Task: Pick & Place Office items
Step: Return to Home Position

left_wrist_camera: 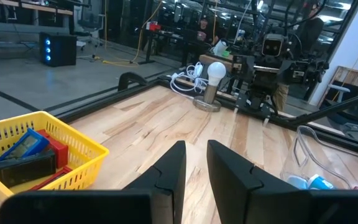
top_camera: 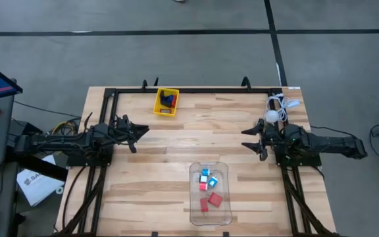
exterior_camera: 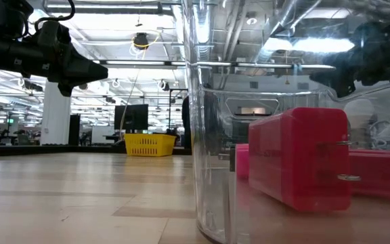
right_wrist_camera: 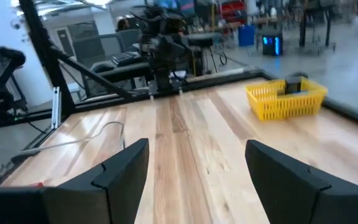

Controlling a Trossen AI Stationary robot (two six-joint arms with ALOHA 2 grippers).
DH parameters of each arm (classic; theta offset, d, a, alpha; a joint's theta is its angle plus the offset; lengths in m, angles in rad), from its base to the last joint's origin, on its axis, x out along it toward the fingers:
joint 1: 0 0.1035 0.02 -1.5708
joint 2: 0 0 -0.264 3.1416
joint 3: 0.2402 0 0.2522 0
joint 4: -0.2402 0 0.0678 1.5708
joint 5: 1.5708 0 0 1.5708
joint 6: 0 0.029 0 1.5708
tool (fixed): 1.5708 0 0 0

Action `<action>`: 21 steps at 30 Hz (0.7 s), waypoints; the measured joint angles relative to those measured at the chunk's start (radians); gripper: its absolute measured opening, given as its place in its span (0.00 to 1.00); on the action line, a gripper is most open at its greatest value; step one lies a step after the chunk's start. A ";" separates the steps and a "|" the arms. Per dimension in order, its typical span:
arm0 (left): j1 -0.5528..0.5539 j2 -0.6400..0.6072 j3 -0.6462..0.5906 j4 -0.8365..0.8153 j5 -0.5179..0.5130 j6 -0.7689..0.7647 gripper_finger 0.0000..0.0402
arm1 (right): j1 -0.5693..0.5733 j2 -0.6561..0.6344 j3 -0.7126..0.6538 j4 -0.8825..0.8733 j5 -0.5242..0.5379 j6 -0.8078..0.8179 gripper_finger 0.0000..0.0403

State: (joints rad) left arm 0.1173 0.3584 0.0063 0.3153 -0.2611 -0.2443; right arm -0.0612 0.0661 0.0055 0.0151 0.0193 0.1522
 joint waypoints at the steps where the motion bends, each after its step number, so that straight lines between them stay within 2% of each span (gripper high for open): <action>1: 0.000 0.000 0.000 0.000 0.000 0.000 0.16 | -0.007 0.009 0.000 -0.001 0.000 0.025 0.65; 21: 0.000 0.000 0.000 0.000 0.000 0.000 0.16 | -0.015 0.031 0.000 0.000 0.003 0.058 0.65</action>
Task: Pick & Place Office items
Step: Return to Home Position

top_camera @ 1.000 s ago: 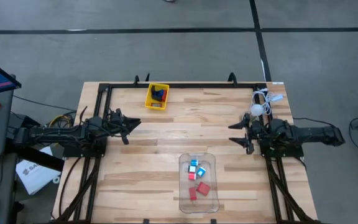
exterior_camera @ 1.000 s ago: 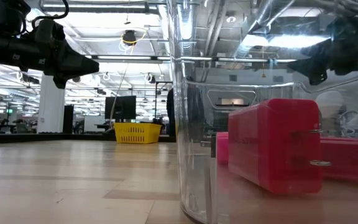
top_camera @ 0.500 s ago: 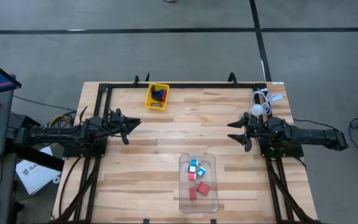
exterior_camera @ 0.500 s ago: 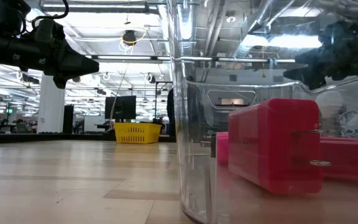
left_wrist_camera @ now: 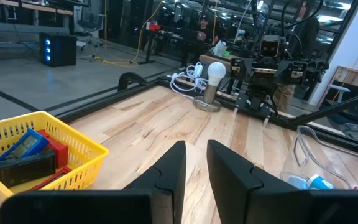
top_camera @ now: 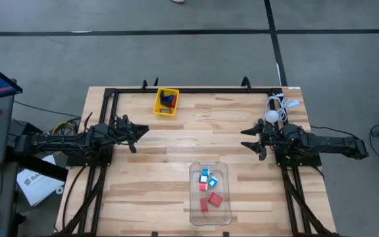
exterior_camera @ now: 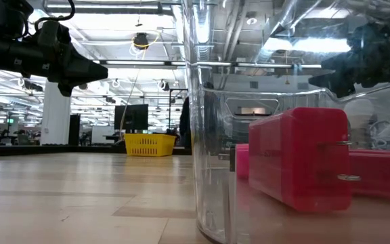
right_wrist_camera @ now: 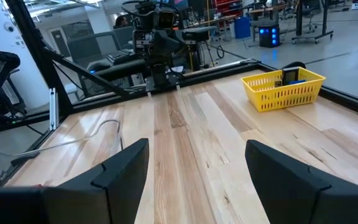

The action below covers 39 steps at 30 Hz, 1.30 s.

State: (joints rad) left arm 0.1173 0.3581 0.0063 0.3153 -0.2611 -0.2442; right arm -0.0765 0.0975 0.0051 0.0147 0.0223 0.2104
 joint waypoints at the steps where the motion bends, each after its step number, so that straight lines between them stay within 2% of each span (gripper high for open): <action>1: 0.000 0.000 0.000 0.000 0.000 0.000 0.16 | 0.000 0.000 0.000 0.000 0.000 0.000 0.65; 9: 0.000 0.000 0.000 0.000 -0.002 0.001 0.16 | 0.000 0.000 0.000 0.000 0.000 0.000 0.65; 13: 0.000 -0.035 0.000 -0.013 -0.082 0.035 0.16 | 0.000 0.000 0.000 0.000 0.000 0.000 0.65; 18: 0.000 -0.134 0.000 -0.048 0.061 0.185 0.16 | 0.000 0.000 0.000 0.000 0.000 0.000 0.65; 23: 0.000 -0.234 0.000 -0.129 0.178 0.218 0.16 | 0.000 0.000 0.000 0.000 0.000 0.000 0.65; 29: 0.000 -0.348 0.000 -0.289 0.253 0.214 0.16 | 0.000 0.000 0.000 0.001 0.000 0.000 0.65; 39: -0.007 -0.358 0.003 -0.297 0.284 0.268 0.16 | 0.000 0.000 0.000 0.001 0.000 0.000 0.65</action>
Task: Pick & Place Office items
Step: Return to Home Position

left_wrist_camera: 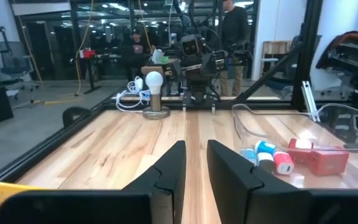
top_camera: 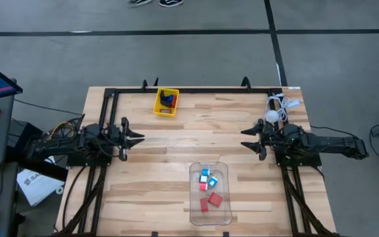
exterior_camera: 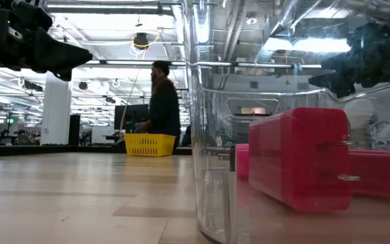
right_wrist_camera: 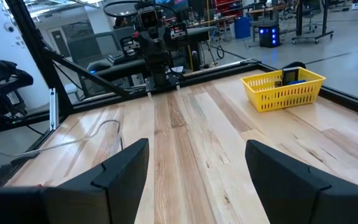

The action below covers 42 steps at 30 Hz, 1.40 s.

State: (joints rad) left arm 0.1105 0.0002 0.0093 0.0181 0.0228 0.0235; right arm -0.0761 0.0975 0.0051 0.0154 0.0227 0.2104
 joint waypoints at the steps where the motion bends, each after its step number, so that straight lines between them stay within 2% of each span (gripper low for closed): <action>1: -0.003 0.000 0.000 0.000 0.002 0.001 0.16 | 0.000 0.000 0.000 0.000 0.000 0.000 0.65; 11: -0.005 0.006 -0.003 0.067 0.010 -0.004 0.16 | 0.000 0.000 0.000 0.000 0.000 0.000 0.65; 42: -0.007 0.009 -0.003 0.077 0.004 -0.005 0.16 | 0.000 0.000 0.000 0.000 0.000 0.000 0.65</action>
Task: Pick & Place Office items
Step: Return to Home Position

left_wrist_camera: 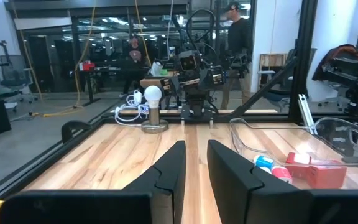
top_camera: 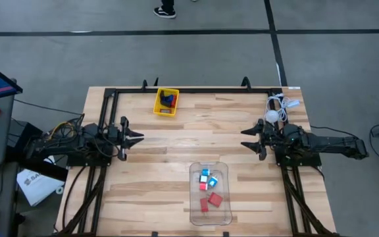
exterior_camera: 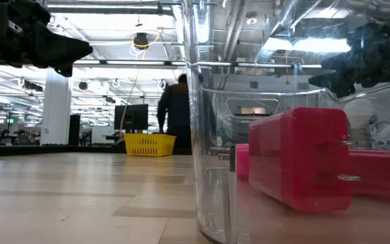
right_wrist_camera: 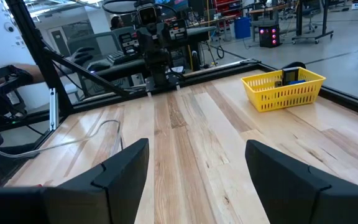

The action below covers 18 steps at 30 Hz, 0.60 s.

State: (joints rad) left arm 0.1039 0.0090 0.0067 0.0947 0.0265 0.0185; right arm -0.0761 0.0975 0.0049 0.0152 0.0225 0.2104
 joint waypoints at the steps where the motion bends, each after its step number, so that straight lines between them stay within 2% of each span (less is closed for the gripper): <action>1: -0.004 0.005 0.000 0.001 0.000 0.000 0.16 | 0.000 0.000 0.000 0.000 0.000 0.000 0.65; 18: -0.011 0.007 0.000 0.003 0.000 0.000 0.16 | 0.000 0.000 0.000 0.000 0.000 0.000 0.65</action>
State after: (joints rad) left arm 0.0929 0.0162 0.0067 0.0976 0.0269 0.0185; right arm -0.0761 0.0978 0.0049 0.0154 0.0226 0.2104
